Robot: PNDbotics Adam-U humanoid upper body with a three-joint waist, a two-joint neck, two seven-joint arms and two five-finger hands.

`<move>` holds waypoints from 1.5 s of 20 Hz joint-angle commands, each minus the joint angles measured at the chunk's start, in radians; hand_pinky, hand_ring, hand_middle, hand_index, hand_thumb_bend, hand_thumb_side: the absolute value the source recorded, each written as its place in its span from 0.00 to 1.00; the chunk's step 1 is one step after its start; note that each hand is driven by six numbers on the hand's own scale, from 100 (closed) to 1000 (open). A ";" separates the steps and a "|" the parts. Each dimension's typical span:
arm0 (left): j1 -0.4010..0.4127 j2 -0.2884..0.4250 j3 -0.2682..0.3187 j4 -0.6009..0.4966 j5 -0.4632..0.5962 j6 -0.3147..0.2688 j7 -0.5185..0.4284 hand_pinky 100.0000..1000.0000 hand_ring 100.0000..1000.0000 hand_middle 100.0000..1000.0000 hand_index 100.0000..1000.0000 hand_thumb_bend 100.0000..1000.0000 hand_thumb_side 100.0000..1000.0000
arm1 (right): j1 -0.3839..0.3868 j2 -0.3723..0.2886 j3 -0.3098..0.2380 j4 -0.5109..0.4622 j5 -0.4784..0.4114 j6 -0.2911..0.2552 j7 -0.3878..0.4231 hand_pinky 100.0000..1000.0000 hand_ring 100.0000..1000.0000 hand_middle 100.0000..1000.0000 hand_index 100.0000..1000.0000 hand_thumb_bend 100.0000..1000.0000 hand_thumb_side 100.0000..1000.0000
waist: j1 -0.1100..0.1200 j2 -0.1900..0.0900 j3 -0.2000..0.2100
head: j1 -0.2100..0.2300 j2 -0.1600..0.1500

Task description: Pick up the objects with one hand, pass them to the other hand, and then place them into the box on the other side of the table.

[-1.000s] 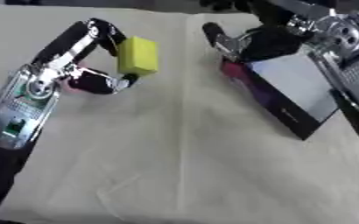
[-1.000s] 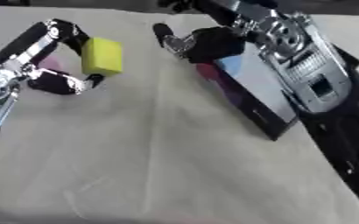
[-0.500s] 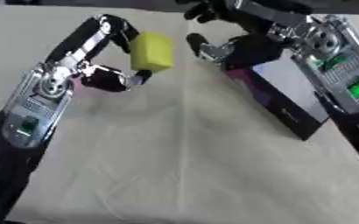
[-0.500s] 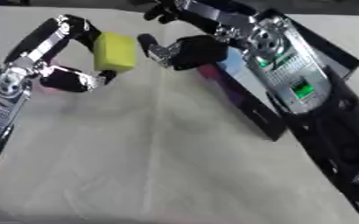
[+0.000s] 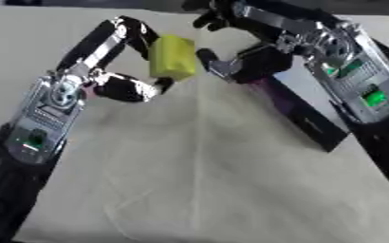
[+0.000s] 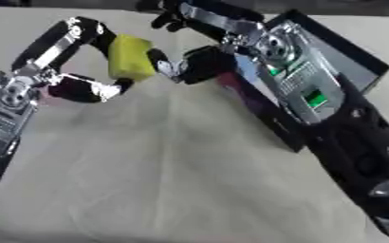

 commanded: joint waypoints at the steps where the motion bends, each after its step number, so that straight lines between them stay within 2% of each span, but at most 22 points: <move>1: -0.021 0.006 0.004 -0.022 0.008 0.003 -0.005 0.66 0.48 0.48 0.42 0.00 0.00 | -0.020 -0.003 -0.006 -0.019 0.014 -0.020 0.023 0.91 0.91 1.00 0.98 0.00 0.00 | -0.011 -0.034 0.002 | -0.001 -0.010; 9: -0.024 0.002 0.004 -0.026 0.012 0.014 -0.010 0.66 0.47 0.48 0.42 0.00 0.00 | -0.003 -0.024 -0.009 -0.034 0.018 -0.048 0.089 0.92 0.92 1.00 0.98 0.00 0.00 | -0.012 -0.032 0.003 | 0.001 -0.010; 18: -0.029 -0.013 0.001 -0.029 0.019 0.027 -0.013 0.66 0.47 0.48 0.42 0.00 0.00 | 0.008 -0.027 -0.009 -0.042 0.048 -0.045 0.095 0.93 0.92 1.00 0.98 0.00 0.00 | -0.013 -0.030 0.005 | 0.002 -0.011; 23: -0.029 -0.016 -0.002 -0.032 0.021 0.027 -0.018 0.66 0.47 0.48 0.42 0.00 0.00 | 0.008 -0.028 -0.014 -0.043 0.081 -0.052 0.068 0.94 0.92 1.00 0.98 0.00 0.00 | -0.013 -0.029 0.005 | 0.002 -0.012; 30: -0.029 -0.018 -0.006 -0.038 0.023 0.026 -0.023 0.66 0.47 0.48 0.42 0.00 0.00 | 0.011 -0.028 -0.010 -0.037 0.105 -0.062 0.050 0.95 0.93 1.00 0.99 0.00 0.14 | -0.013 -0.028 0.006 | 0.002 -0.012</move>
